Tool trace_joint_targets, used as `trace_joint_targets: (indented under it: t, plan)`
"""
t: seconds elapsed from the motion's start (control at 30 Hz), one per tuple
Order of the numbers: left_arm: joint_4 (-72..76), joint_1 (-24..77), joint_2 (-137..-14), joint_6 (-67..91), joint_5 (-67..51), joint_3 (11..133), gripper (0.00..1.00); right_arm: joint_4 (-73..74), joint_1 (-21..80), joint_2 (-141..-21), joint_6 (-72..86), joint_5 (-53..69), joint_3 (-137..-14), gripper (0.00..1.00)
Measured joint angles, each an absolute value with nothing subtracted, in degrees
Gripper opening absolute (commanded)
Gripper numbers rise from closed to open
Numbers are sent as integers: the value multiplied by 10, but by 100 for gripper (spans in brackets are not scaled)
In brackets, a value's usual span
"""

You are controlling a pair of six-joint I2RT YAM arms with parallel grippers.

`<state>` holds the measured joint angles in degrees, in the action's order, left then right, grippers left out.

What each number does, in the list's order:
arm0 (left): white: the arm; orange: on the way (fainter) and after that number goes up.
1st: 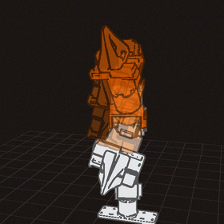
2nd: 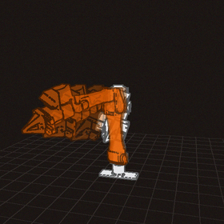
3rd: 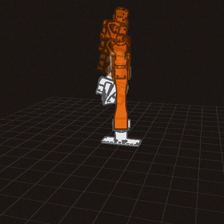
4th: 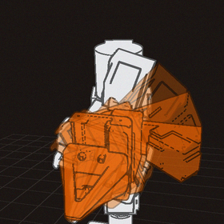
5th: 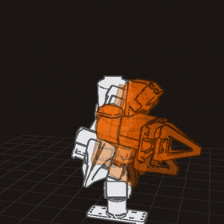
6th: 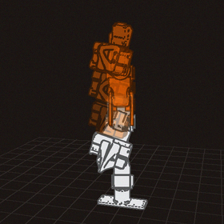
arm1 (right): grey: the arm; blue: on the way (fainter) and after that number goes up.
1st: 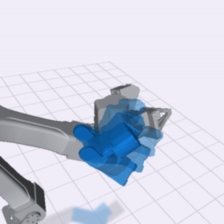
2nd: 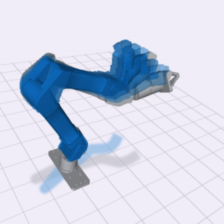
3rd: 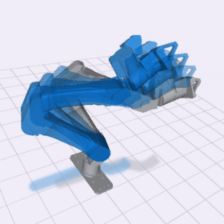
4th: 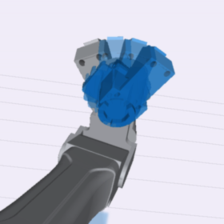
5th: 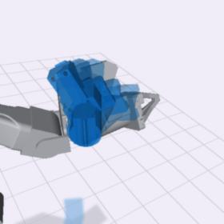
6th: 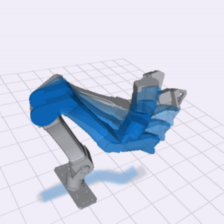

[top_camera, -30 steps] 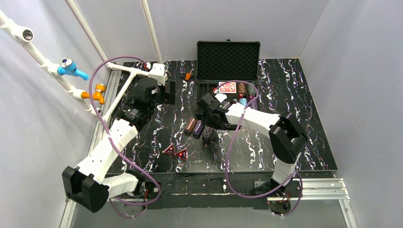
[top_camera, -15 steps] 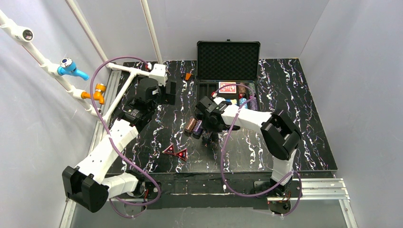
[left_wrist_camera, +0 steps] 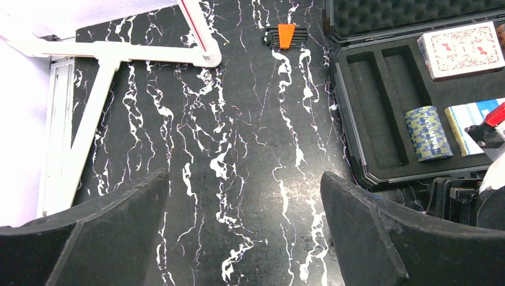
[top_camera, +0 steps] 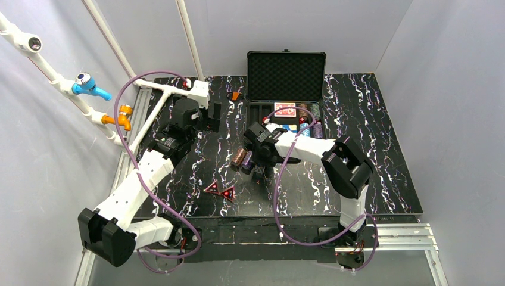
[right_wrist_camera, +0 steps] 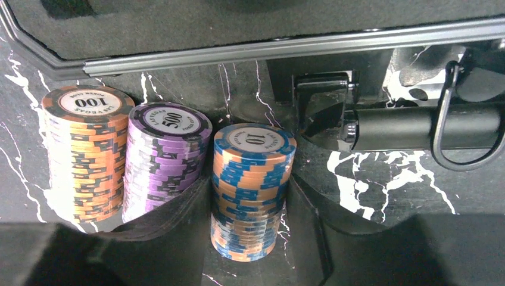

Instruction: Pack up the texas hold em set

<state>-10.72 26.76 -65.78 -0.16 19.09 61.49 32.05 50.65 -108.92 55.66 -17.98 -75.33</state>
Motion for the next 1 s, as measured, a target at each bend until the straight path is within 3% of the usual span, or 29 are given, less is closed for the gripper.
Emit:
trace_joint_targets:
  t: [0.4, 1.0]
  plan:
    - [-107, 268, -658, -11, 191, 615, 98, 316, 507, -1091, 551, -179, -753, 1]
    - [-107, 268, -658, -12, 190, 615, 99, 333, 507, -1051, 503, -168, -712, 1]
